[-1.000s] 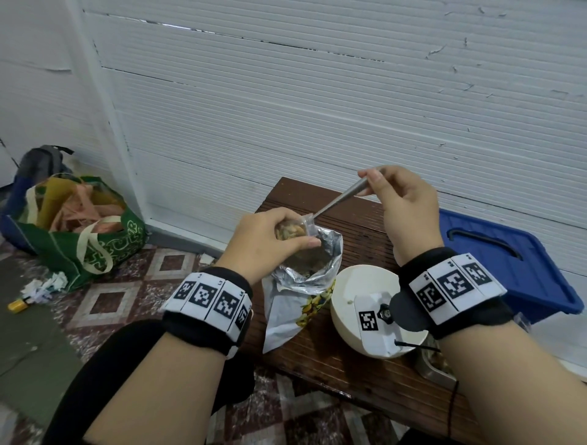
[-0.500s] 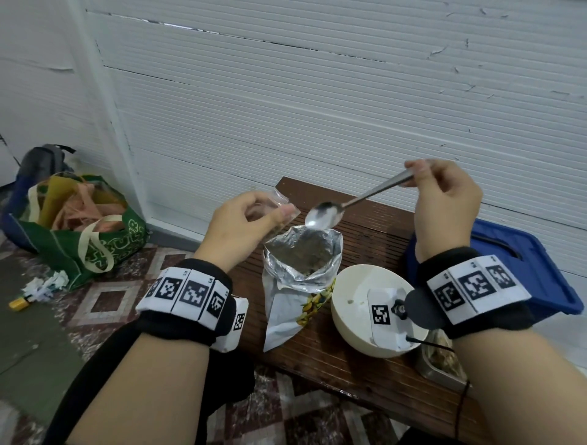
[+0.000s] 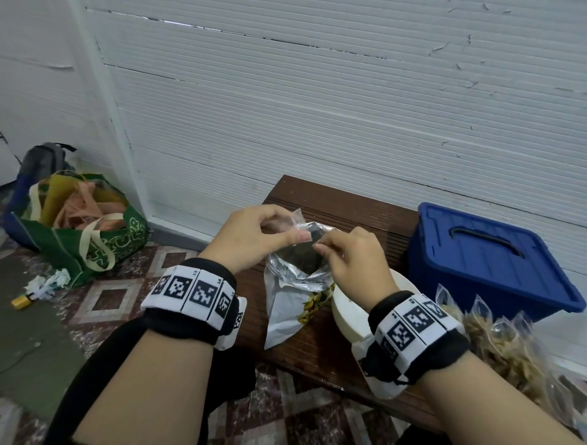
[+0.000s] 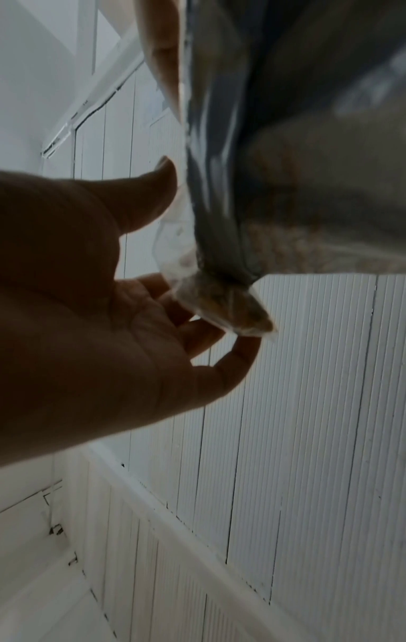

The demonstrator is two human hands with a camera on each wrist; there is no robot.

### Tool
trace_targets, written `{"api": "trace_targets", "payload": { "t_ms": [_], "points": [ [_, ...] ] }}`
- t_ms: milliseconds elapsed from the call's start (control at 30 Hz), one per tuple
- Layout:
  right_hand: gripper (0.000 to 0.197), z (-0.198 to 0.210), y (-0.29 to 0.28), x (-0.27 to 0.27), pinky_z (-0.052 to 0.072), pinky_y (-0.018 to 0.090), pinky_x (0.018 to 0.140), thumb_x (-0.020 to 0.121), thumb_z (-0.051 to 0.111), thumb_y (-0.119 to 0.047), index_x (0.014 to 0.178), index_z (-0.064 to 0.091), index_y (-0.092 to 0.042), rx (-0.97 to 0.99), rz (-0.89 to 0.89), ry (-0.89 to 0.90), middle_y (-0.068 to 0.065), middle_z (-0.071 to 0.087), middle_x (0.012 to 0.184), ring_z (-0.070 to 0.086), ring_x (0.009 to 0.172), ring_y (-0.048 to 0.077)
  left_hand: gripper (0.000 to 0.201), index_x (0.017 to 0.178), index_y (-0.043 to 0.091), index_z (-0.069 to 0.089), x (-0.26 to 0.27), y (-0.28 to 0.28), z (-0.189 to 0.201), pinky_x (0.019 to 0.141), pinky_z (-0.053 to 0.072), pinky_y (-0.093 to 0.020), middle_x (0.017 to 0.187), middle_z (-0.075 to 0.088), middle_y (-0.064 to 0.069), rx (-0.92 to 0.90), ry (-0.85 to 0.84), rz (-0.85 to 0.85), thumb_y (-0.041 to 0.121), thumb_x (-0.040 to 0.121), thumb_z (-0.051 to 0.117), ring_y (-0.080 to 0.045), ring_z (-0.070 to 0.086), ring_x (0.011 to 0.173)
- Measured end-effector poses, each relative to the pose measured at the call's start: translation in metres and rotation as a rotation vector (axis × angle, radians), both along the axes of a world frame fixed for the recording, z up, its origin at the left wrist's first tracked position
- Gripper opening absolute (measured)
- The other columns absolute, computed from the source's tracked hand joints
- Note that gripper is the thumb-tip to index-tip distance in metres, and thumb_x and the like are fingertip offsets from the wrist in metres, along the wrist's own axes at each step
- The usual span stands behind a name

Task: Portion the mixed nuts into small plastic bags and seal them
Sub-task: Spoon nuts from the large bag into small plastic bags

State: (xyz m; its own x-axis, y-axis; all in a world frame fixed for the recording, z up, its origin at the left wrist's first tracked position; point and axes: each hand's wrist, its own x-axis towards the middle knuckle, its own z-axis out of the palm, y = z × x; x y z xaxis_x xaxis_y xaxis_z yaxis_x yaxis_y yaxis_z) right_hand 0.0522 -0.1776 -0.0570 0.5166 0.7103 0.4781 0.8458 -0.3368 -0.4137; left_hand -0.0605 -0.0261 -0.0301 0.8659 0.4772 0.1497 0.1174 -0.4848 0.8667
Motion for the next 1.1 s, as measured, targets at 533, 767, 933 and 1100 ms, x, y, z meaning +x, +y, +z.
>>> {"api": "trace_targets", "payload": {
  "t_ms": [533,767,933,1100],
  "points": [
    [0.032,0.029,-0.009,0.025,0.036,0.009,0.06,0.094,0.054,-0.016,0.065,0.066,-0.014,0.352,-0.427,0.583,-0.006,0.067,0.085,0.052,0.071,-0.003,0.038,0.099,0.028,0.068,-0.004,0.001,0.004,0.068,0.04,-0.006,0.086,0.07,0.011,-0.014,-0.012,0.06,0.051,0.069,0.074,0.012,0.06,0.08],
    [0.034,0.045,-0.019,0.038,0.036,0.022,0.07,0.093,0.054,-0.014,0.06,0.063,-0.016,0.394,-0.495,0.593,-0.01,0.058,0.068,0.047,0.063,0.001,0.045,0.096,0.027,0.071,-0.01,0.007,0.007,0.074,0.048,-0.014,0.089,0.072,0.011,-0.041,-0.017,0.077,0.052,0.06,0.08,0.005,0.064,0.083],
    [0.03,0.062,-0.023,0.049,0.037,0.021,0.056,0.092,0.053,-0.012,0.065,0.066,-0.017,0.464,-0.535,0.562,-0.011,0.056,0.065,0.047,0.06,0.004,0.044,0.095,0.029,0.069,-0.009,0.007,0.008,0.063,0.042,-0.003,0.085,0.069,0.015,0.003,0.052,0.045,0.041,0.057,0.086,0.012,0.06,0.076],
    [0.034,0.068,-0.023,0.052,0.036,0.012,0.061,0.092,0.052,-0.011,0.06,0.064,-0.016,0.506,-0.509,0.539,-0.005,0.067,0.085,0.051,0.068,-0.002,0.052,0.103,0.026,0.07,-0.005,0.002,0.008,0.063,0.04,0.0,0.09,0.068,0.015,0.089,0.102,0.01,0.044,0.057,0.086,0.006,0.059,0.084]
  ]
}}
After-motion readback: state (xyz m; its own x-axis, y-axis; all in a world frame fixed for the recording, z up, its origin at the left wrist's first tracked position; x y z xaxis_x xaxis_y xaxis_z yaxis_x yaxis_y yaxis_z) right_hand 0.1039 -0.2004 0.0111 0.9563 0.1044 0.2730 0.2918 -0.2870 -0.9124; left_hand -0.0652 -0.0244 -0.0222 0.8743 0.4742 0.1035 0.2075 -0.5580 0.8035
